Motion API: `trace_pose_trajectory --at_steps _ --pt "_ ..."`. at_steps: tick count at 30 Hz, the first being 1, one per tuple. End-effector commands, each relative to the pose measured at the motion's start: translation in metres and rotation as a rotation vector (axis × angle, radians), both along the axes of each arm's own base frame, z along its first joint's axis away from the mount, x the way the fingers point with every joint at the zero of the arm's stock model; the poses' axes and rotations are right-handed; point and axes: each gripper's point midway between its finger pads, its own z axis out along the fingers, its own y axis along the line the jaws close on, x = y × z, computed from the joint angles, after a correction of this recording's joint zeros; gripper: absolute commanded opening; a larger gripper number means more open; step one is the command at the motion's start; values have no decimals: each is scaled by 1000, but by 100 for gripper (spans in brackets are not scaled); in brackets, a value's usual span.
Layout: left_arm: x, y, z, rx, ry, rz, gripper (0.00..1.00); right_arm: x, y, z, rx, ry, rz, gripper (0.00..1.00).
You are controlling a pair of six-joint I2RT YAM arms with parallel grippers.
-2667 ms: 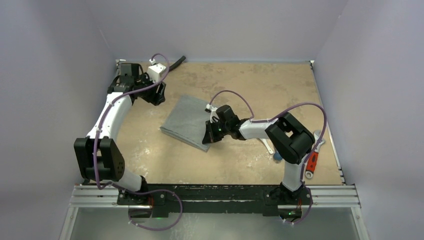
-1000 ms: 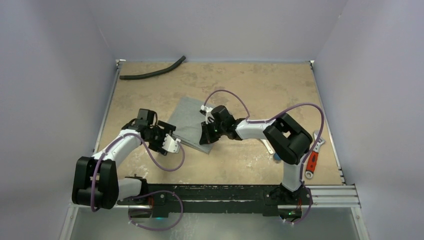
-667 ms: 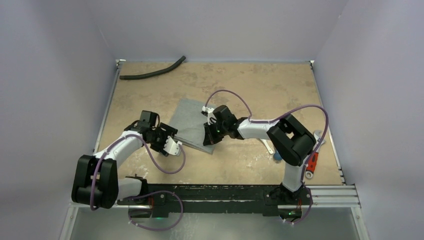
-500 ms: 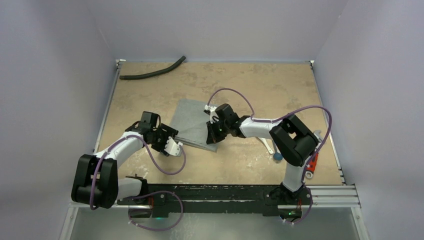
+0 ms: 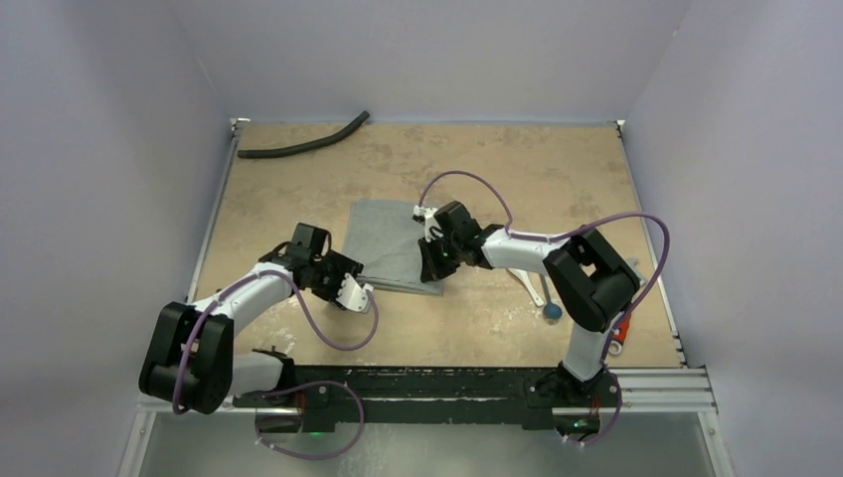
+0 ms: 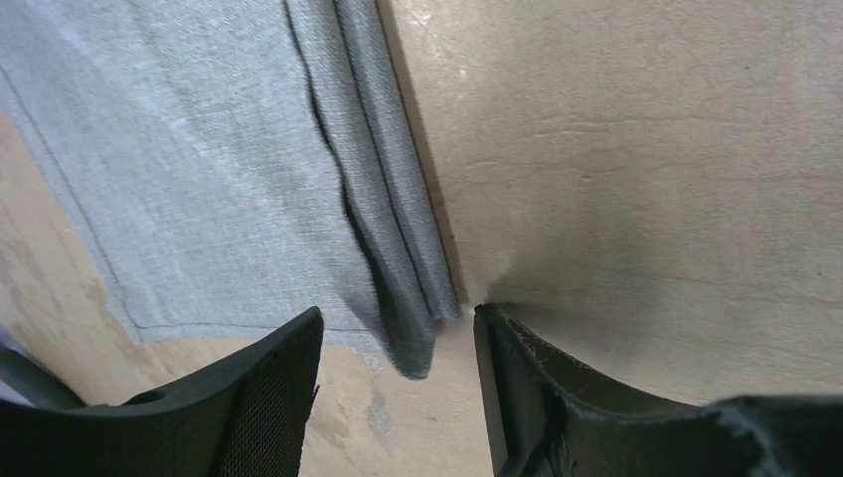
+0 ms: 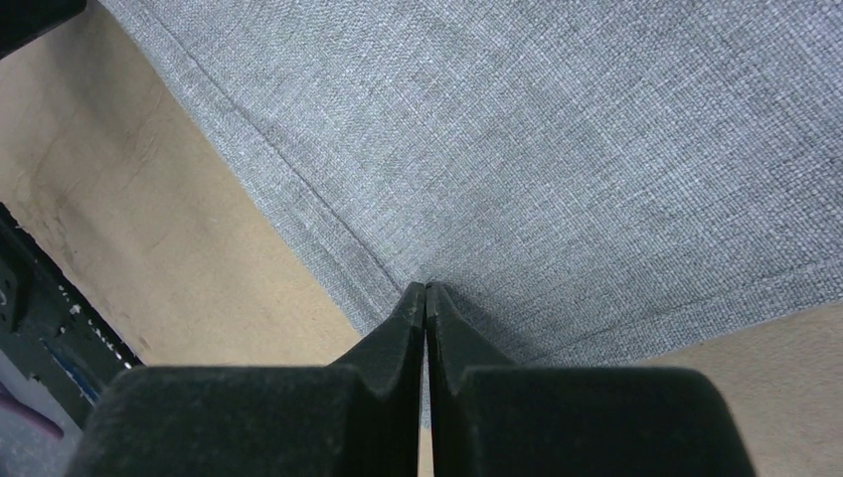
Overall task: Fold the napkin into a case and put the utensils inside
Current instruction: Pick up the upper triangle-folded napkin from the center of the board.
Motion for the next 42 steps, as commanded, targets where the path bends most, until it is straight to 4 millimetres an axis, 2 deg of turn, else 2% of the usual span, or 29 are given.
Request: trace_pose_trajectory --at_steps 1,9,14,20,24,28,29,31,34,35,36,38,41,42 --pt "-11 5 -14 28 64 23 57 10 -6 11 -27 -42 -1 5" --pt "5 -1 -21 14 19 112 54 9 -4 13 -22 -37 26 8" --pt "8 -4 -26 8 -34 134 46 9 -5 7 -33 -27 31 9" --pt "22 -6 -15 -34 -85 207 34 11 -5 6 -39 -22 28 9" --pt "19 -8 -13 -44 -67 202 25 14 -4 10 -36 -31 33 13" --pt "15 -11 -15 -52 -45 189 2 20 2 23 -17 -58 39 22" --pt "14 -11 -15 -54 -44 186 0 22 3 29 -5 -75 41 23" --pt "13 -11 -15 -50 -37 181 0 29 6 48 24 -134 38 26" --pt "14 -11 -10 -50 -18 197 0 44 -2 90 56 -340 28 33" --pt "14 -10 -10 -48 -5 210 0 50 -4 107 70 -428 21 40" --pt "11 -8 -11 -40 17 218 0 48 -6 118 87 -483 42 47" --pt "7 -6 -11 -37 52 243 0 39 -9 129 87 -561 105 55" --pt "3 0 -8 -56 98 298 0 27 -15 126 38 -616 195 57" --pt "2 2 -7 -64 113 314 0 20 -14 125 29 -643 235 62"
